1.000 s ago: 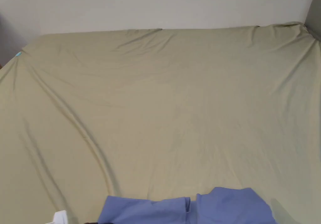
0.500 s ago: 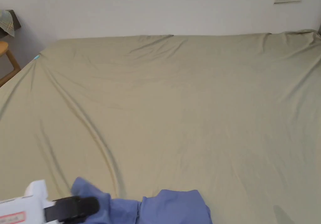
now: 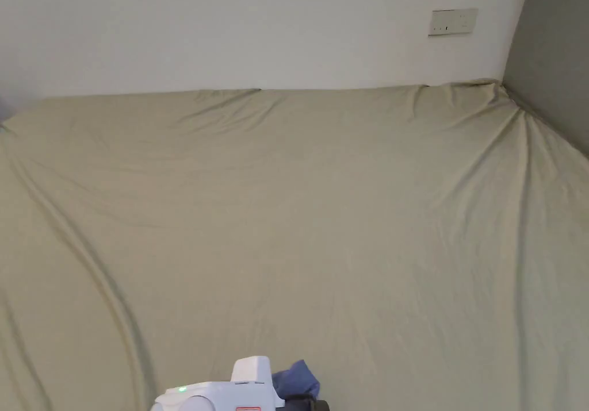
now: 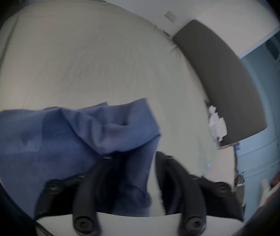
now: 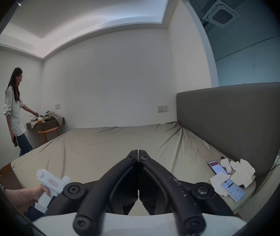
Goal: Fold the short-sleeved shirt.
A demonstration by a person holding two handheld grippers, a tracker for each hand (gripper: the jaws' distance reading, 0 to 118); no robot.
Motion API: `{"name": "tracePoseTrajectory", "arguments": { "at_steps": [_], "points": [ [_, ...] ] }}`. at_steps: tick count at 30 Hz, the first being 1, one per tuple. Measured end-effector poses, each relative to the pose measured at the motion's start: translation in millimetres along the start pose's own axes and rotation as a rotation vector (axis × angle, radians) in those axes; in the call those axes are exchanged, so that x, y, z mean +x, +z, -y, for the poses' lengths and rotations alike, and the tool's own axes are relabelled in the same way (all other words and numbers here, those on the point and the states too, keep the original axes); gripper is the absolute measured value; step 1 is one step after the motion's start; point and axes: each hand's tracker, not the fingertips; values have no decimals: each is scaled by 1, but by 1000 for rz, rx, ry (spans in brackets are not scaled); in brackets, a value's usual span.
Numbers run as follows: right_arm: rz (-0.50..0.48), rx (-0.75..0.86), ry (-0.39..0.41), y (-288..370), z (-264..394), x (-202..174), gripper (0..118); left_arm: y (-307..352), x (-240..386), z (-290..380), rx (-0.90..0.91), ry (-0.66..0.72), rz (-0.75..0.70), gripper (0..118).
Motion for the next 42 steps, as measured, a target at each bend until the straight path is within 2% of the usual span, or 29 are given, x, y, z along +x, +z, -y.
{"name": "tracePoseTrajectory", "arguments": {
  "at_steps": [1, 2, 3, 5, 6, 7, 8, 9, 13, 15, 16, 18, 20, 22, 23, 25, 27, 31, 34, 36, 39, 41, 42],
  "points": [
    [5, -4, -6, 0, 2, 3, 1, 19, 3, -2, 46, -7, 10, 73],
    [6, -9, -11, 0, 4, 7, 1, 36, 4, -3, 109, -29, -2, 81],
    [6, -12, -17, -1, 7, 9, 1, 58, 3, 0, 218, -72, -33, 80],
    [-1, -18, -34, -5, 10, 10, 1, 83, 7, 9, 386, -150, -163, 65],
    [-9, -21, -44, -7, 13, 12, 1, 85, 6, 16, 445, -185, -268, 49],
    [-22, -23, -51, -9, 14, 12, 1, 78, 6, 23, 467, -227, -384, 15],
    [-29, -25, -55, -10, 15, 12, 1, 70, 6, 28, 469, -260, -473, 0],
    [-37, -27, -57, -12, 15, 11, 1, 52, 11, 37, 418, -292, -553, 0],
    [-52, -26, -52, -12, 16, 11, 1, -7, 26, 71, 247, -361, -389, 0],
    [-44, -27, -50, -10, 17, 12, 1, -41, 40, 93, 159, -451, -361, 0],
    [-38, -29, -48, -8, 17, 13, 1, -54, 51, 102, 159, -513, -392, 0],
    [-23, -32, -42, -6, 13, 11, 1, -68, 62, 107, 137, -544, -335, 0],
    [-15, -38, -37, -5, 13, 11, 1, -72, 69, 103, 134, -468, -273, 0],
    [-8, -46, -35, -5, 17, 15, 1, -67, 72, 96, 110, -458, -171, 0],
    [-8, -48, -34, -7, 17, 13, 1, -60, 75, 94, 121, -463, -174, 0],
    [-28, -46, -31, -15, 15, 8, 1, -24, 80, 83, 244, -446, -174, 0],
    [-79, -42, -31, -29, 13, 0, 1, 21, 78, 69, 373, -401, -135, 0],
    [-271, -105, 20, -84, 18, -45, 1, 121, 58, 51, 651, -324, -188, 0],
    [-446, -304, 14, -145, 51, -83, 1, 177, 36, 56, 785, -272, -266, 0],
    [-525, -497, 21, -185, 84, -110, 1, 201, 19, 65, 824, -211, -292, 0],
    [-562, -734, 76, -231, 144, -140, 1, 220, -4, 81, 848, -115, -339, 0],
    [-547, -869, 101, -249, 178, -151, 1, 223, -16, 88, 831, -69, -375, 0],
    [-538, -932, 138, -253, 194, -155, 1, 223, -23, 92, 825, -48, -381, 0]
  ]
}}
